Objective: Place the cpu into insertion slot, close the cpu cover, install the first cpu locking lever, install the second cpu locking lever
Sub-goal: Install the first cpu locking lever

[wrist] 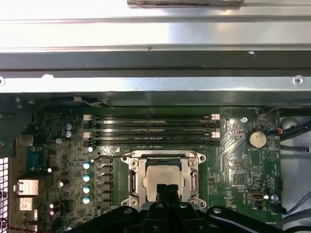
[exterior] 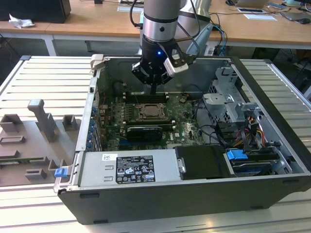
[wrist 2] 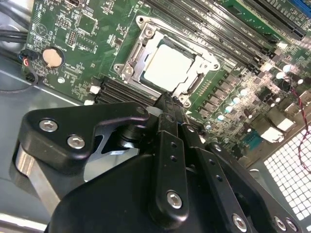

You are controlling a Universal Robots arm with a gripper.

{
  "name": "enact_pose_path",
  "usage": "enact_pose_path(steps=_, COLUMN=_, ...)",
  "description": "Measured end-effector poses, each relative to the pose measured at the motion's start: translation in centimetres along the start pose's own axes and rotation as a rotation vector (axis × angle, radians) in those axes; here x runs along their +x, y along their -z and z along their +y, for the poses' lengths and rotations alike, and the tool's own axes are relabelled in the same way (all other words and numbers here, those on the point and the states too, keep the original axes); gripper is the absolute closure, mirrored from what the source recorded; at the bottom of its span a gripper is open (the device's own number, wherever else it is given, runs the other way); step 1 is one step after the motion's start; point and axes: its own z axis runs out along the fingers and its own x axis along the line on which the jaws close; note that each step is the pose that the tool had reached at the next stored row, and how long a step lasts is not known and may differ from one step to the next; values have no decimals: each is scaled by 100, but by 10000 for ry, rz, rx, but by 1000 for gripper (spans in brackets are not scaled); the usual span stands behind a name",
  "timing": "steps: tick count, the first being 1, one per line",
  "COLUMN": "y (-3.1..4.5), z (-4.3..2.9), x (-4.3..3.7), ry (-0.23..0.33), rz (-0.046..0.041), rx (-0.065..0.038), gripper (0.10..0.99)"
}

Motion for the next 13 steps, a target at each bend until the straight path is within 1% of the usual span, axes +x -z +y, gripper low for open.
enact_pose_path(steps=5, y=-3, z=-1, x=47, ry=18, rz=-23, rx=-27, gripper=980)
enact_pose_path(steps=7, y=-5, z=-2, x=105, ry=20, rz=-42, rx=-32, gripper=980)
enact_pose_path(steps=10, y=-10, z=-2, x=165, ry=35, rz=-66, rx=-34, gripper=980)
enact_pose_path(steps=13, y=-21, z=-4, x=208, ry=55, rz=-86, rx=-31, gripper=980)
